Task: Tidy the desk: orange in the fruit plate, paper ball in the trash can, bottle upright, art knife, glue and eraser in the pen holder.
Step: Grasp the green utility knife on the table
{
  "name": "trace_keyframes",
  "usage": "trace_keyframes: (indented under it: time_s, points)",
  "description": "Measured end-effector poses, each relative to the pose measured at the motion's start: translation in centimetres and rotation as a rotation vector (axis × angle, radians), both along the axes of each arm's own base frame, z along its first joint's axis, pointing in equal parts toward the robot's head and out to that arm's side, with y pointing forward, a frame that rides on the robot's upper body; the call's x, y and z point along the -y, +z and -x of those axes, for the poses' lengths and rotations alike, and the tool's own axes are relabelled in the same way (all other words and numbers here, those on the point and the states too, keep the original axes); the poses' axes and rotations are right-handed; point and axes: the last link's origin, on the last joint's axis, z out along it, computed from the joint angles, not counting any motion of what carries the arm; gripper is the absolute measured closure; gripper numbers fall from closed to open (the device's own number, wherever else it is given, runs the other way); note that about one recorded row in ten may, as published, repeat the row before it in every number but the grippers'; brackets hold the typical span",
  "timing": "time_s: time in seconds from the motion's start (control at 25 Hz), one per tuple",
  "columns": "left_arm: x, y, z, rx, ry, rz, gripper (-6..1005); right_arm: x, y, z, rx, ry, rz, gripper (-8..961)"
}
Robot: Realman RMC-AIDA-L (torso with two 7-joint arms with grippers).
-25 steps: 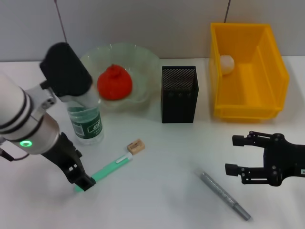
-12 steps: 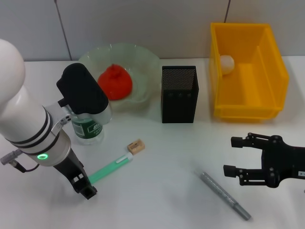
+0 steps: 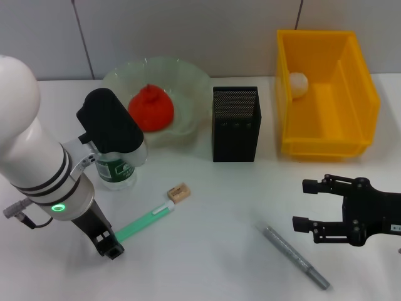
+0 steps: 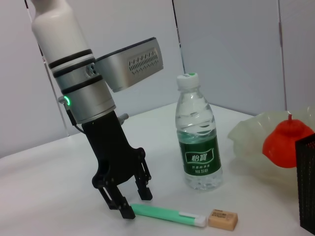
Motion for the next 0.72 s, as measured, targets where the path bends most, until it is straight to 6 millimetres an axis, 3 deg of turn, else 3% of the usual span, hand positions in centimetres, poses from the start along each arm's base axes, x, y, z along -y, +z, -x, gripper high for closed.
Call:
trace_keyframes:
  time_s: [0.28, 0.72]
  points:
    - [-0.21, -0.11, -0.25, -0.003, -0.004, 0.005, 534, -0.08, 0.01, -0.08, 0.004, -0.004, -0.005, 140]
    - [-0.69, -0.42, -0.38, -0.022, 0.003, 0.019, 579, -0.1, -0.02, -0.05, 0.003, -0.004, -0.004, 150]
